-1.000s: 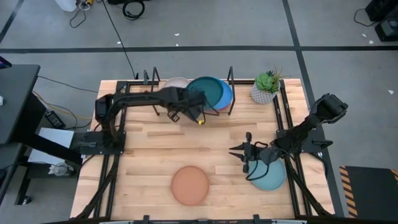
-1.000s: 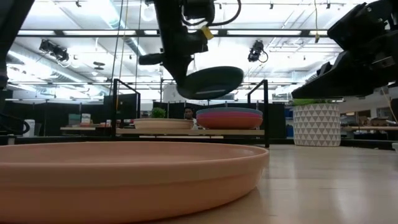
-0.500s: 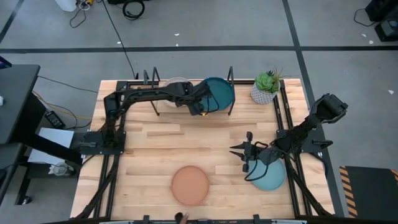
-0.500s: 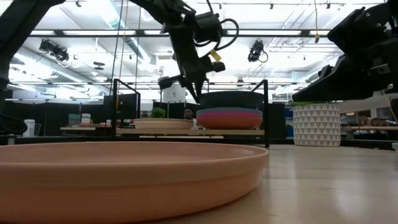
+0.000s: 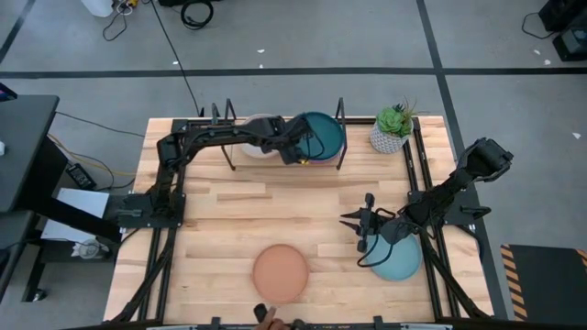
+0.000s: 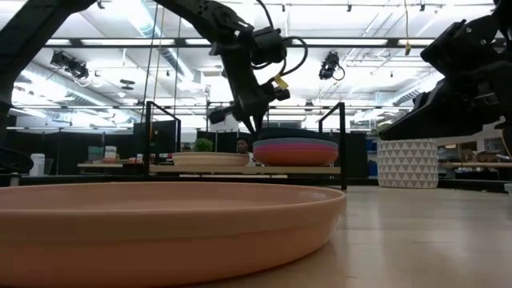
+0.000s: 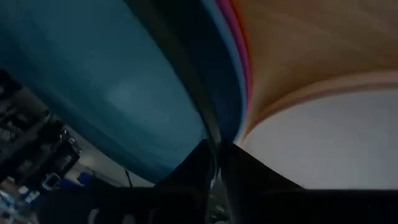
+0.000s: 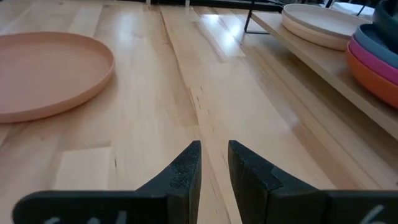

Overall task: Place and stack plates onto a shelf
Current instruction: Stack the dark green plate on top of the blue plate on the shelf, then stack the brown plate on top of the gray plate on the shelf

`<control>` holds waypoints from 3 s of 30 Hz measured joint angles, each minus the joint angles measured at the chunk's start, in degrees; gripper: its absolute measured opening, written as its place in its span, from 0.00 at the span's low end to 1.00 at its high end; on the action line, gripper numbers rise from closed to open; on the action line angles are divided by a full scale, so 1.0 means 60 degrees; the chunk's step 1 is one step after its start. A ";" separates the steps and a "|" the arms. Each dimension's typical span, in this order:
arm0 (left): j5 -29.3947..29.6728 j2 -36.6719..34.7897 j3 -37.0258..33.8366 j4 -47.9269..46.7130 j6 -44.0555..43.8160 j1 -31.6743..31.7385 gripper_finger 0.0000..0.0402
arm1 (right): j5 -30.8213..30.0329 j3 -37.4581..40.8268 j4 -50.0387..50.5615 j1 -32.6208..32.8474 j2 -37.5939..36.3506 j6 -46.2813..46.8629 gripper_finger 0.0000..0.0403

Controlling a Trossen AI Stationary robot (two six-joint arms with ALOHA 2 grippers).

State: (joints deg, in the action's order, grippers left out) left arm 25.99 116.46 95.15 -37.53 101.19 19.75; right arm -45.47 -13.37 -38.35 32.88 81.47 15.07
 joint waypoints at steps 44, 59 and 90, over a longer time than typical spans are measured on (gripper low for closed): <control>-0.3544 -0.0317 0.0004 -0.5105 -1.7126 -0.7289 0.34 | -0.0908 -0.0004 -0.2165 -0.1717 0.0004 -0.5085 0.21; -0.2495 0.0336 0.0007 -0.3862 -1.7836 -1.0050 0.32 | 0.2240 -0.0004 -0.3667 -0.3421 0.0004 -0.6034 0.21; -0.2625 0.0780 0.0004 -0.5270 -1.5753 -0.9388 0.03 | 0.5093 -0.0007 -0.3254 -0.4719 0.0004 -0.4174 0.21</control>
State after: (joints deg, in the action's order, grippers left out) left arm 10.24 121.14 95.18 -69.15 6.67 -36.58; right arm -14.91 -13.41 -57.87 4.57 81.49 -9.98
